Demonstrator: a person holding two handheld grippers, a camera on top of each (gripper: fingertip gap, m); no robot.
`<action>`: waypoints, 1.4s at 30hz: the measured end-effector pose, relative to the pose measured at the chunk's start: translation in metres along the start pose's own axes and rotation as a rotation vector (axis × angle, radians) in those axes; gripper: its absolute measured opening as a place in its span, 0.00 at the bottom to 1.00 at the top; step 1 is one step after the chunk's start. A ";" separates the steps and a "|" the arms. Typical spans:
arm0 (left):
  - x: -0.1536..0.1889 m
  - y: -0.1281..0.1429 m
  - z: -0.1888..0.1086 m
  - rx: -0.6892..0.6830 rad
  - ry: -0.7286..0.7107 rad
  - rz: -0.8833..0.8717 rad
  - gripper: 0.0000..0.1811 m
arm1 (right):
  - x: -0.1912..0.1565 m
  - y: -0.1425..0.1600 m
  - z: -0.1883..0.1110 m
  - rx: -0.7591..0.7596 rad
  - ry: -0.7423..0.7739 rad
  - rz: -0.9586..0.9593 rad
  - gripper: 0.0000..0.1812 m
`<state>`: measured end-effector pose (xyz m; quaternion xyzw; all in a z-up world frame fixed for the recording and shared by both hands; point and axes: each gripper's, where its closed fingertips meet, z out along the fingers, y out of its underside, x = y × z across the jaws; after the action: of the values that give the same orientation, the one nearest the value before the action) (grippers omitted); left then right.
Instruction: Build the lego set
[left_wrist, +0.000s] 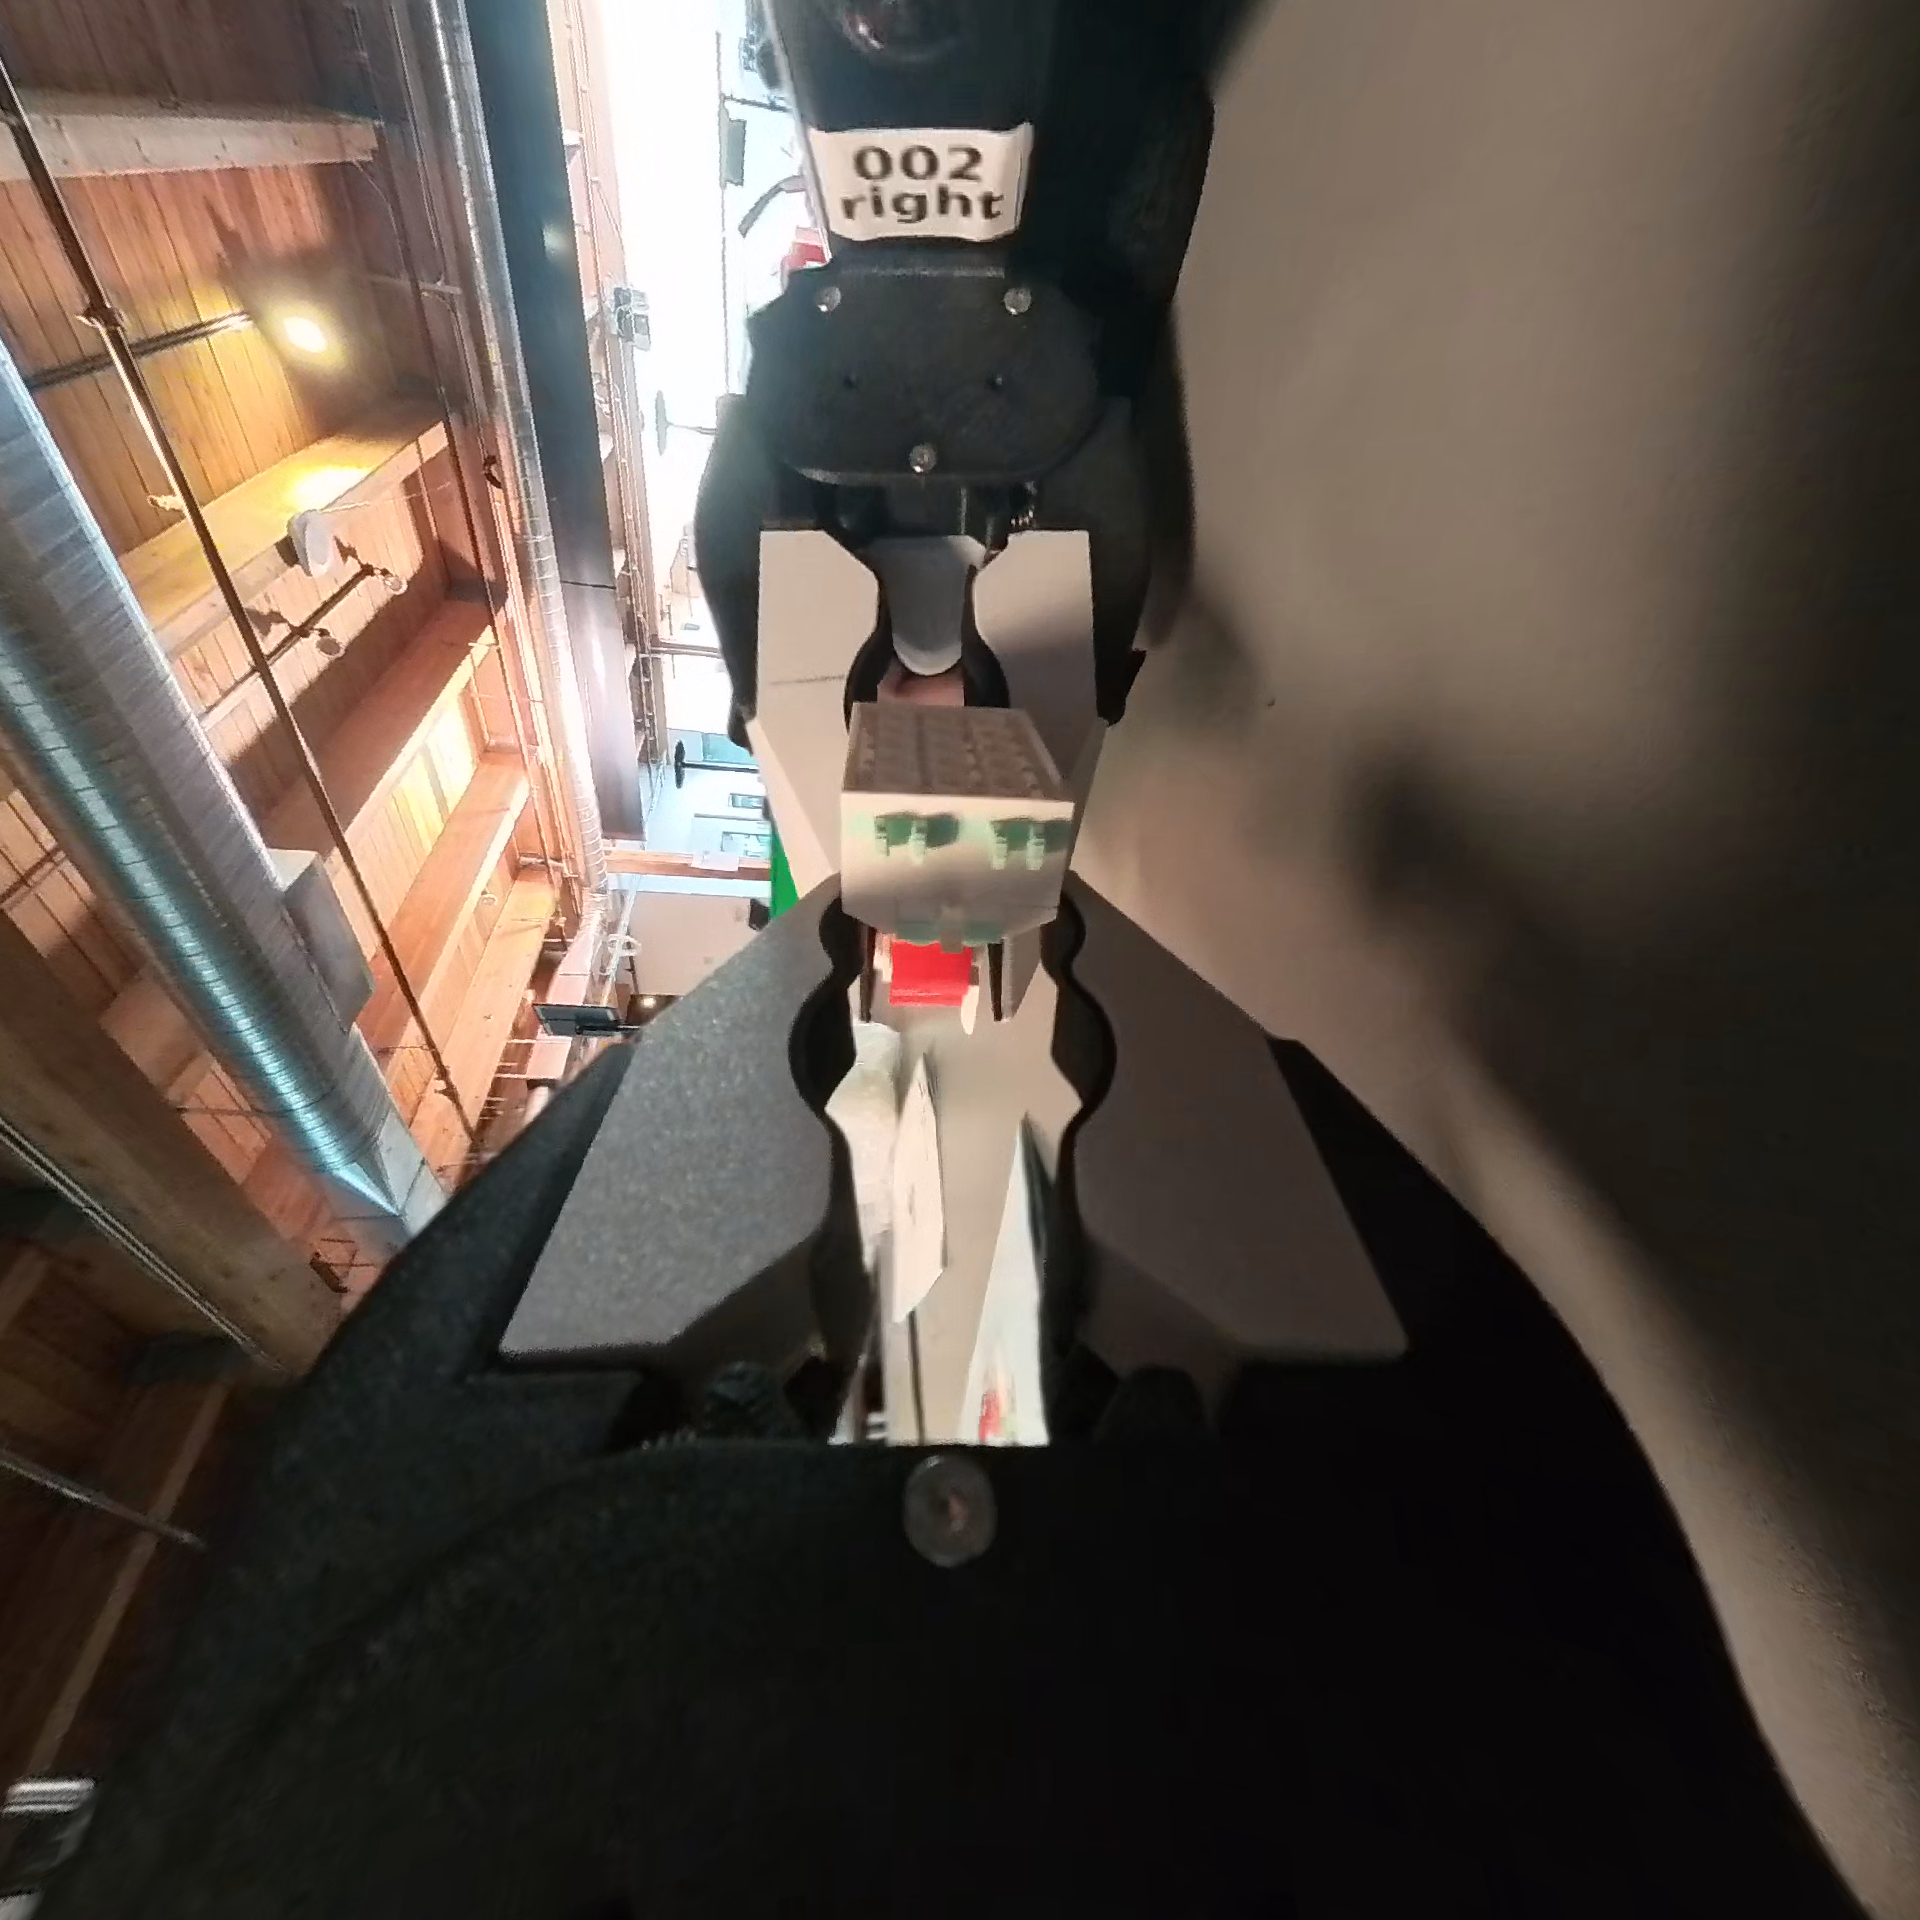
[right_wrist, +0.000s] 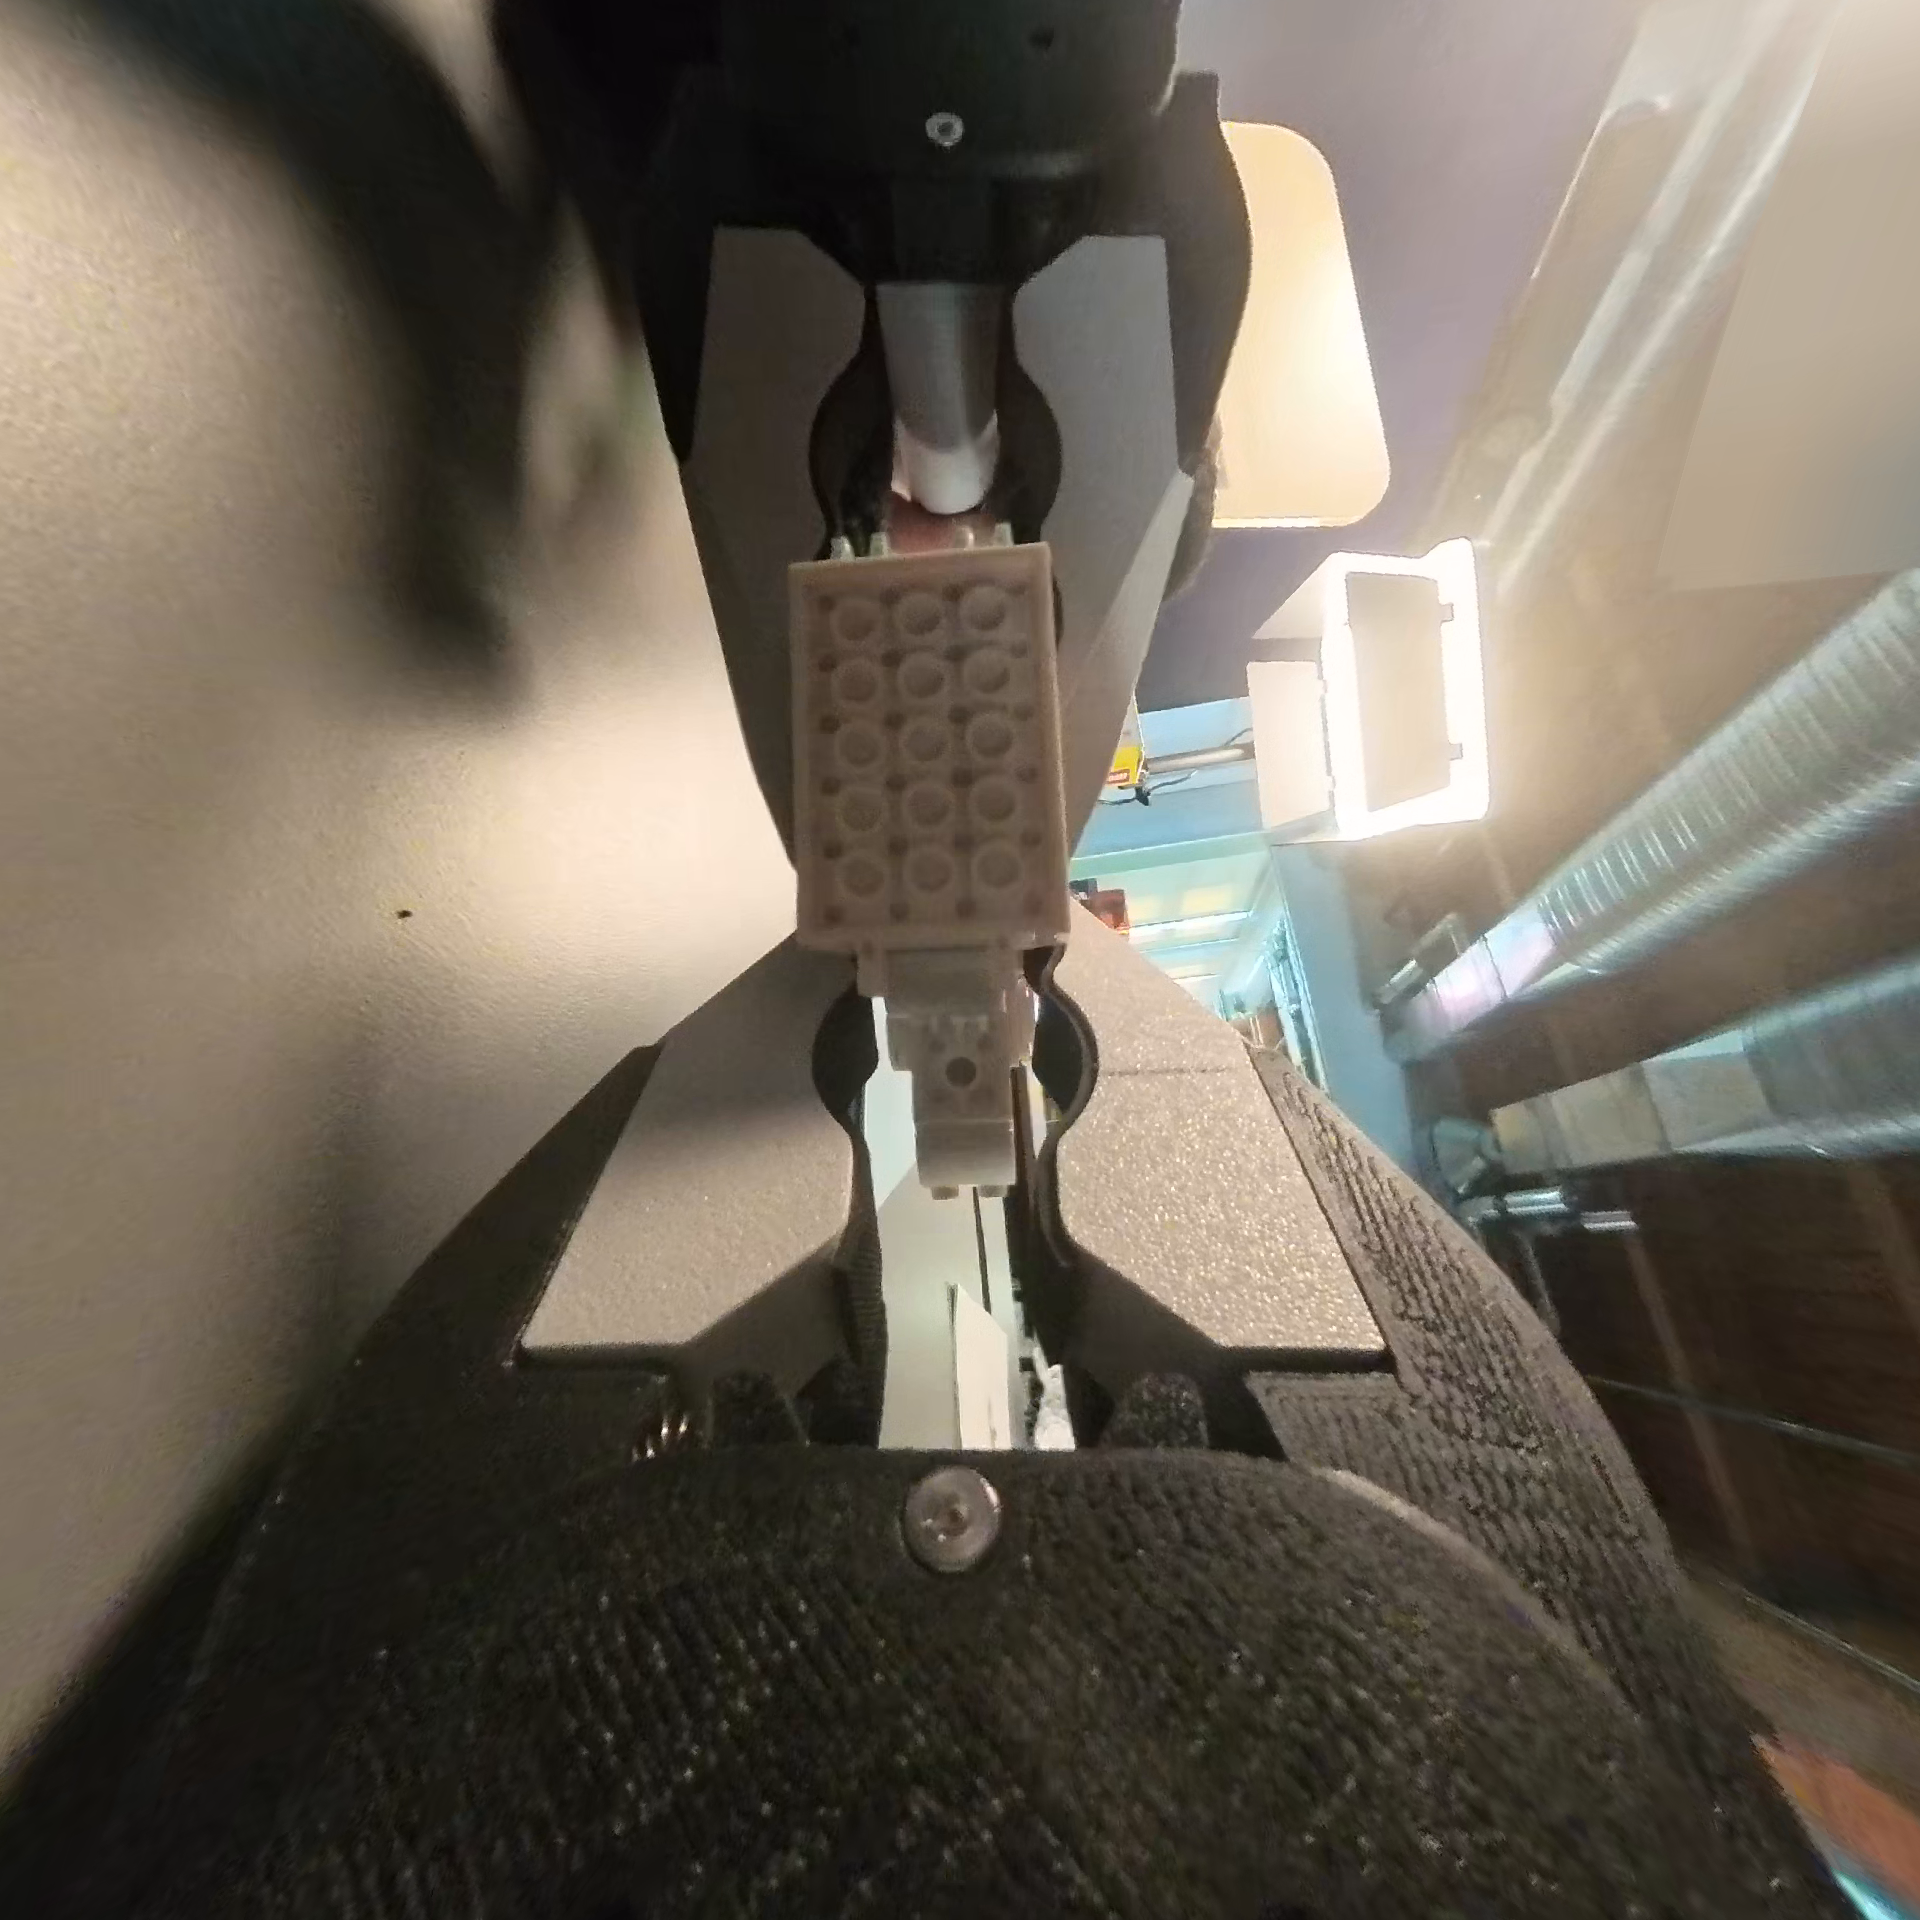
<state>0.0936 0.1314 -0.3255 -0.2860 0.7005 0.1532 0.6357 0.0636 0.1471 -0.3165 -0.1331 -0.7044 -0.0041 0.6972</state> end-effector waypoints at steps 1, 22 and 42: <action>0.000 -0.001 0.000 0.006 0.003 -0.019 0.18 | 0.000 0.000 0.000 0.001 0.000 -0.001 0.13; -0.001 -0.004 -0.008 0.063 -0.010 -0.010 0.18 | 0.000 -0.003 -0.003 0.017 -0.008 -0.020 0.13; 0.006 0.003 -0.006 0.004 0.020 0.135 0.11 | -0.014 0.001 0.001 -0.018 -0.082 -0.021 0.13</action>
<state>0.0871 0.1292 -0.3312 -0.2384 0.7247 0.1917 0.6174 0.0629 0.1456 -0.3305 -0.1320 -0.7336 -0.0126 0.6665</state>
